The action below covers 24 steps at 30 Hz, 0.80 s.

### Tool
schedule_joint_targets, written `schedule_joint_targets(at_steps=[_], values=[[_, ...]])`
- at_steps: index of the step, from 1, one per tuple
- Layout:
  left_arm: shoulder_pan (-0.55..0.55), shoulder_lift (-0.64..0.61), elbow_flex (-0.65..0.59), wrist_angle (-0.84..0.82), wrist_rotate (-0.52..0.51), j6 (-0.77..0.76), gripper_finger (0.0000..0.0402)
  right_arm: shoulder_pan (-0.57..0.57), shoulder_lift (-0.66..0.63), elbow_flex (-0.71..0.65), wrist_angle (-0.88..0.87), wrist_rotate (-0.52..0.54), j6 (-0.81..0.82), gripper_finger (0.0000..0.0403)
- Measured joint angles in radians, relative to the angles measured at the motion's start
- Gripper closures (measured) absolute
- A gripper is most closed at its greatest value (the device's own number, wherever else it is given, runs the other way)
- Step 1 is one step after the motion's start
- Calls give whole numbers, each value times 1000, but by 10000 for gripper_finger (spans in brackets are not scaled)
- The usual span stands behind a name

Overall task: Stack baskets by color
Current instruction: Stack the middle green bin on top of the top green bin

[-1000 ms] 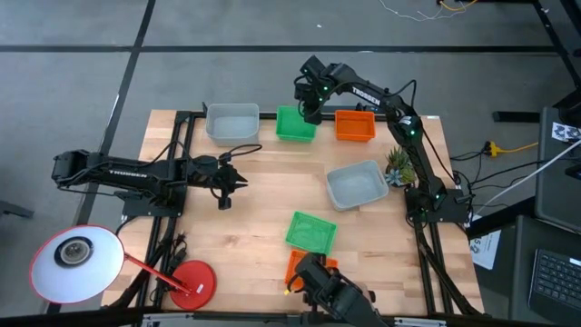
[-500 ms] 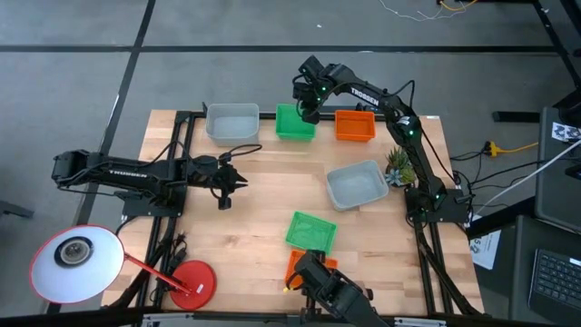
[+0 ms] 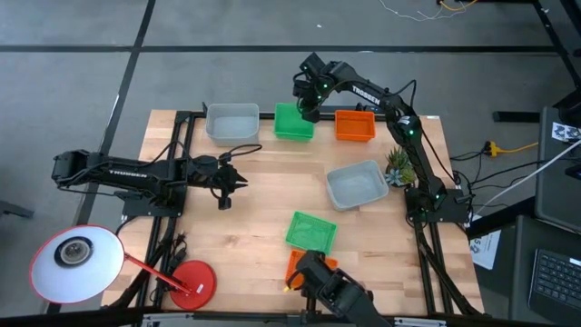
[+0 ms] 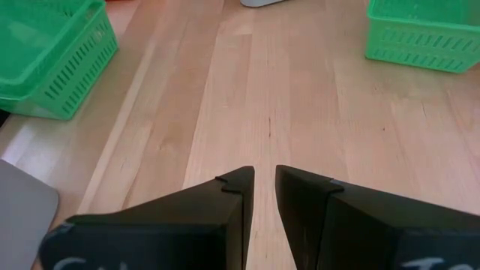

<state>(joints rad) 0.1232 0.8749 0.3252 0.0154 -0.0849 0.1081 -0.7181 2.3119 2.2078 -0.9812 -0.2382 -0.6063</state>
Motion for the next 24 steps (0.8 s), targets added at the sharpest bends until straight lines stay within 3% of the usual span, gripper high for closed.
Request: schedule_joint_targets(at_steps=[6, 13, 24], values=[[0, 0, 0, 0, 0, 0, 352, -10, 0, 0, -19, -99, 27, 399], [0, 0, 0, 0, 0, 0, 352, -22, 0, -6, -69, -104, 30, 396], [0, 0, 0, 0, 0, 0, 352, -21, 0, -7, -62, -124, 58, 339]])
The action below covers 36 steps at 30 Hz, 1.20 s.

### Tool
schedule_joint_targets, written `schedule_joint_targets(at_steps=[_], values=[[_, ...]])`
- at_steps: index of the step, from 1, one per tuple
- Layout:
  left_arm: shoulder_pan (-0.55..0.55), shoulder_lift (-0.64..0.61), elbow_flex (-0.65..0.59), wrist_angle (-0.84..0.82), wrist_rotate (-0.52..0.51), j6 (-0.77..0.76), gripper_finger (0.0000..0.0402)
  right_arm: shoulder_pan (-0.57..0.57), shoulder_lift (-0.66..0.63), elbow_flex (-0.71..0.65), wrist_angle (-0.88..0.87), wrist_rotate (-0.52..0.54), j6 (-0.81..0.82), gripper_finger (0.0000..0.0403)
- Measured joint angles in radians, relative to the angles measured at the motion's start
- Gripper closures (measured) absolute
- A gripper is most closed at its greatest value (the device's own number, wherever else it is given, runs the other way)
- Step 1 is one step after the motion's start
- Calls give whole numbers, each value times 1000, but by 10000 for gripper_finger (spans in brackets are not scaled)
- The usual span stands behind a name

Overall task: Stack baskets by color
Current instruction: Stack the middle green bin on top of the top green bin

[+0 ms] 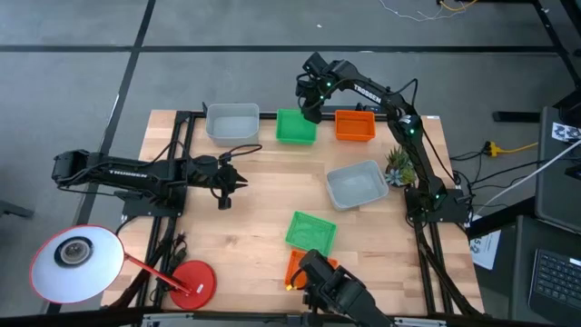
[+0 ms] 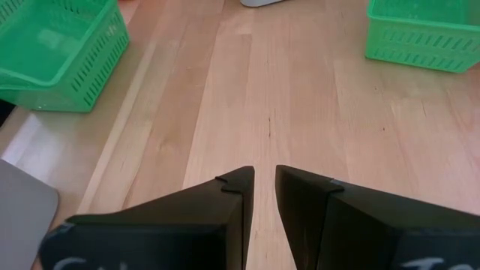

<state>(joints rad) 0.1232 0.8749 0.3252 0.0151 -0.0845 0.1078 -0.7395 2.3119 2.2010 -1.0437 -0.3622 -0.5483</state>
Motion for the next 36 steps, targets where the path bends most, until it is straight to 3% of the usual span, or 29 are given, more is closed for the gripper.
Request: schedule_joint_targets(at_steps=[7, 19, 24, 29, 36], values=[[0, 0, 0, 0, 0, 0, 352, 0, 0, 0, -2, -25, 18, 306], [0, 0, 0, -8, 0, -1, 352, 0, 90, -2, 11, 26, 21, 303], [0, 0, 0, -10, 0, 0, 352, -6, 95, -2, 17, -10, 21, 303], [0, 2, 0, -9, 0, 0, 352, -33, 95, -2, 11, -119, 46, 303], [0, 3, 0, -8, 0, 0, 352, -54, 95, -1, 13, -129, 78, 302]])
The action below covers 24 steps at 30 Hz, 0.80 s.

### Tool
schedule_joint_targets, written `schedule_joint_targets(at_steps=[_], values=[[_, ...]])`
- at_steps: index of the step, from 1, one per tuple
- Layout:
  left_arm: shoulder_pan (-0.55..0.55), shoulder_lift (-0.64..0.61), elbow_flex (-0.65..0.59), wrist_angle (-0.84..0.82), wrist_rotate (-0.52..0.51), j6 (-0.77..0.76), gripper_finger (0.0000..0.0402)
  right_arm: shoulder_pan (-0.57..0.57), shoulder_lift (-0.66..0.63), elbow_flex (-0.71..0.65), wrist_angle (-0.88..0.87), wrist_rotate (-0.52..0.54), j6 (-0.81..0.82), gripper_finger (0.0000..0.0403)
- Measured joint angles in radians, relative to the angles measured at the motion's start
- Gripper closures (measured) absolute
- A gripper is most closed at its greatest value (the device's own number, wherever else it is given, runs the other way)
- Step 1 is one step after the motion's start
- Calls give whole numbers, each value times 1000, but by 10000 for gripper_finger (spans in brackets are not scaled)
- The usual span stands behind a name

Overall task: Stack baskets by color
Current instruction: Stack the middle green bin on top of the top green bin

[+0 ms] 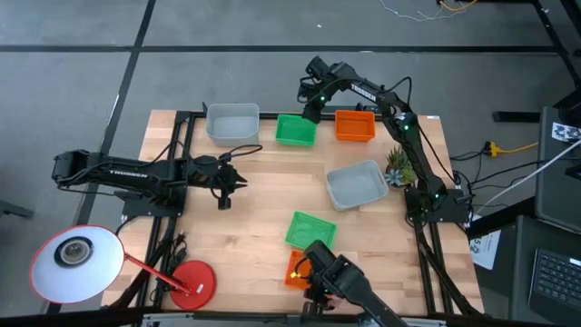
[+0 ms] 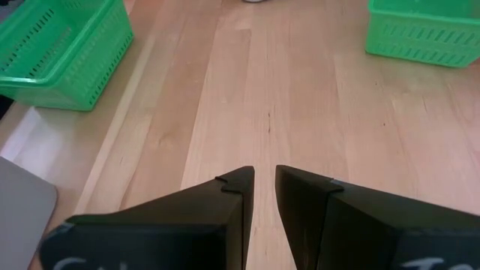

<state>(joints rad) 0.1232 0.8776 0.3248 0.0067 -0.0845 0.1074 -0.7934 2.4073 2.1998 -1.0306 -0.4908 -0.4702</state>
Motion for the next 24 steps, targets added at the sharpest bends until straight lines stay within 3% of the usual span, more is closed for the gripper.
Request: schedule_joint_targets(at_steps=[5, 9, 11, 17, 24], values=[[0, 0, 0, 0, 0, 0, 352, 1, 2, 37, -51, -23, 28, 302], [0, 0, 0, 0, 0, 0, 352, 34, 2, 114, -206, -184, 24, 302], [0, 0, 0, 0, 0, 0, 352, 72, 0, 129, -257, -210, 18, 303], [0, 0, 0, 0, 0, 0, 352, 228, 0, 69, -274, -42, -71, 309], [0, 0, 0, 0, 0, 2, 352, 297, 2, 44, -243, 8, -93, 310]])
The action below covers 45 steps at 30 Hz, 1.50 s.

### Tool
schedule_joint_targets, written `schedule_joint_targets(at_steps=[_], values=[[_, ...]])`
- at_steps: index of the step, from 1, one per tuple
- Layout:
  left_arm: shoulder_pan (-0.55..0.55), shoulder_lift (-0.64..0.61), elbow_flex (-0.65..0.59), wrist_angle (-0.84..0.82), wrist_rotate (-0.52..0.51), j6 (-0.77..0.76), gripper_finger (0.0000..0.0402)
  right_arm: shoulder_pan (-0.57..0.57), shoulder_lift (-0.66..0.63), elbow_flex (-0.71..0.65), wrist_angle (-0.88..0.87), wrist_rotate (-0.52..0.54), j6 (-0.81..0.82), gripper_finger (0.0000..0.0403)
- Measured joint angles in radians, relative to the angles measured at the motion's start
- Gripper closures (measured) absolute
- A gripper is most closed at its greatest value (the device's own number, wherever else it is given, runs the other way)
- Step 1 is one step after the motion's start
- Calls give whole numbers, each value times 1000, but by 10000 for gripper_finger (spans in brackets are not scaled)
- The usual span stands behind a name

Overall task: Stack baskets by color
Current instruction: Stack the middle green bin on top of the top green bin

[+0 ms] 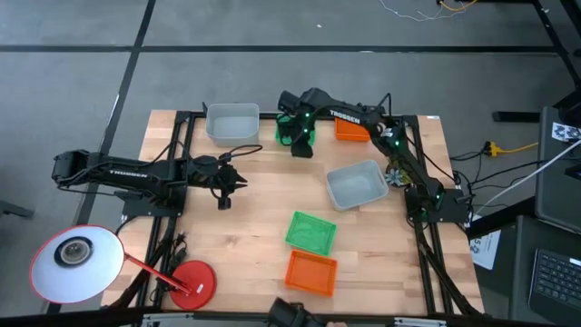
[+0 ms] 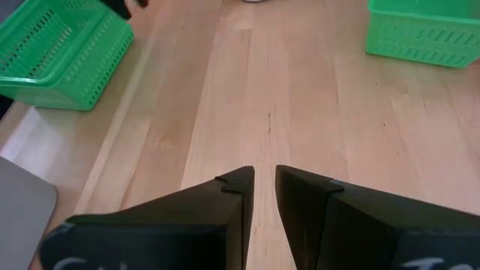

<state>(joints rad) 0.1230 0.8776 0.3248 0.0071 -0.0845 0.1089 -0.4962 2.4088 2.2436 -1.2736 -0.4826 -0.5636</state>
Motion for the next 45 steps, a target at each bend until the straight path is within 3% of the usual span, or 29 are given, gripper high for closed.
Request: schedule_joint_targets(at_steps=[5, 15, 24, 37, 45], values=[[0, 0, 0, 0, 0, -2, 352, -11, 6, 0, 68, 165, 72, 310], [0, 0, 0, 0, 0, -1, 352, -48, 9, -109, 124, 172, 91, 310], [0, 0, 0, 0, 0, -1, 352, -44, 6, -96, 119, 114, 92, 310], [0, 0, 0, 0, 0, -2, 352, -43, 6, -96, 304, 163, 239, 310], [0, 0, 0, 0, 0, -2, 352, -42, 6, -96, 314, 161, 243, 310]])
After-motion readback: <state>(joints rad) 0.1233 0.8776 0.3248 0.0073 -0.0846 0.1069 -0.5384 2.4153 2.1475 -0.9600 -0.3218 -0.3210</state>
